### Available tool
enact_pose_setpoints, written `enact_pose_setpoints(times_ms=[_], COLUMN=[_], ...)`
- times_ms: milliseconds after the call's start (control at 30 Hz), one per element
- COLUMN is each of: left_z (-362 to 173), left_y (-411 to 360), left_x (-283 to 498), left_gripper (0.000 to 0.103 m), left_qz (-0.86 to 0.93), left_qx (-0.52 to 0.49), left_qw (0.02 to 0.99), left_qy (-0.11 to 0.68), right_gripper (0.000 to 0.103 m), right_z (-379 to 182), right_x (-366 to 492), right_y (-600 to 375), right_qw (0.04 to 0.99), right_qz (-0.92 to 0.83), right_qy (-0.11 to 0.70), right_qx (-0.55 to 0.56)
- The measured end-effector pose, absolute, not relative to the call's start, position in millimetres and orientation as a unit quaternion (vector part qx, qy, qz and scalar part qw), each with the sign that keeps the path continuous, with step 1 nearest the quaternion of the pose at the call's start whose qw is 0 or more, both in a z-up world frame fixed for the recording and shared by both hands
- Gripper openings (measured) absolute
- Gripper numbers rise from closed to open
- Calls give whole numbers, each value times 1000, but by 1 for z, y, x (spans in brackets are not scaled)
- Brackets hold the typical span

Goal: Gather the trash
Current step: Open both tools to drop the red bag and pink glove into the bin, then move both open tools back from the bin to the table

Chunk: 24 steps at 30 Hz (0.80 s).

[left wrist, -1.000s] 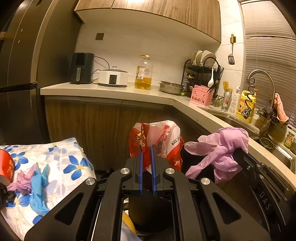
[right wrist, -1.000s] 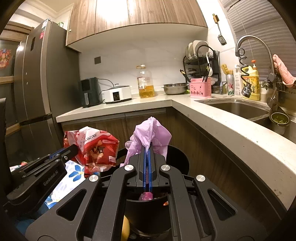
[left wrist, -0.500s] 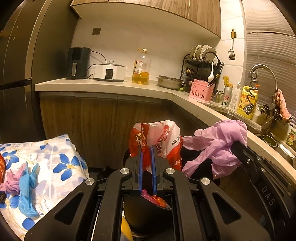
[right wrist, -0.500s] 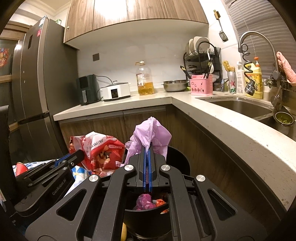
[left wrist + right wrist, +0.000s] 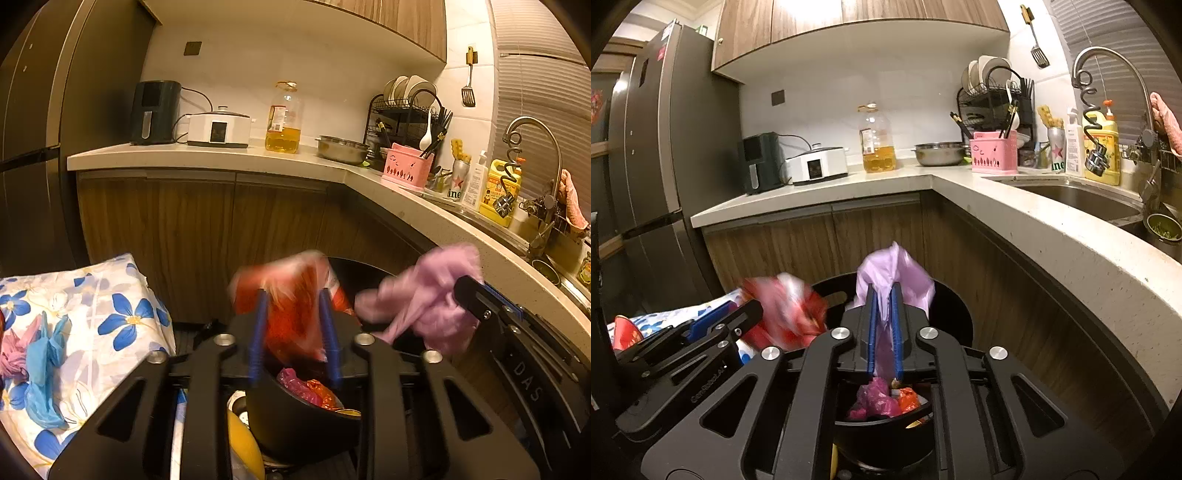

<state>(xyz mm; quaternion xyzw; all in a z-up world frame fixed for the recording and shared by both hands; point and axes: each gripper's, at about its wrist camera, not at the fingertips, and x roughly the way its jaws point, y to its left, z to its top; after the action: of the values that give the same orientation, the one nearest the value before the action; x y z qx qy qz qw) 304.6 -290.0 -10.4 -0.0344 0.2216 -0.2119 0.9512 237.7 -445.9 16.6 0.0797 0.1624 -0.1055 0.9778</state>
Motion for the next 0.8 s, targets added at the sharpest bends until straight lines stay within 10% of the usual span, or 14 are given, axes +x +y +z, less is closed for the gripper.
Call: enact_pose_setpoints(times_ms=[800], left_z=[-12], left_y=[-252], left_x=[279], left_gripper=[93], left_qz=[-147], left_qx=[-26], left_qw=[964], left_qy=[221], right_gripper=[80], right_z=[17], right_x=[212], right_y=[-438], right_qw=[975], right_qz=[-117], right_qy=[169], right_qx=[78])
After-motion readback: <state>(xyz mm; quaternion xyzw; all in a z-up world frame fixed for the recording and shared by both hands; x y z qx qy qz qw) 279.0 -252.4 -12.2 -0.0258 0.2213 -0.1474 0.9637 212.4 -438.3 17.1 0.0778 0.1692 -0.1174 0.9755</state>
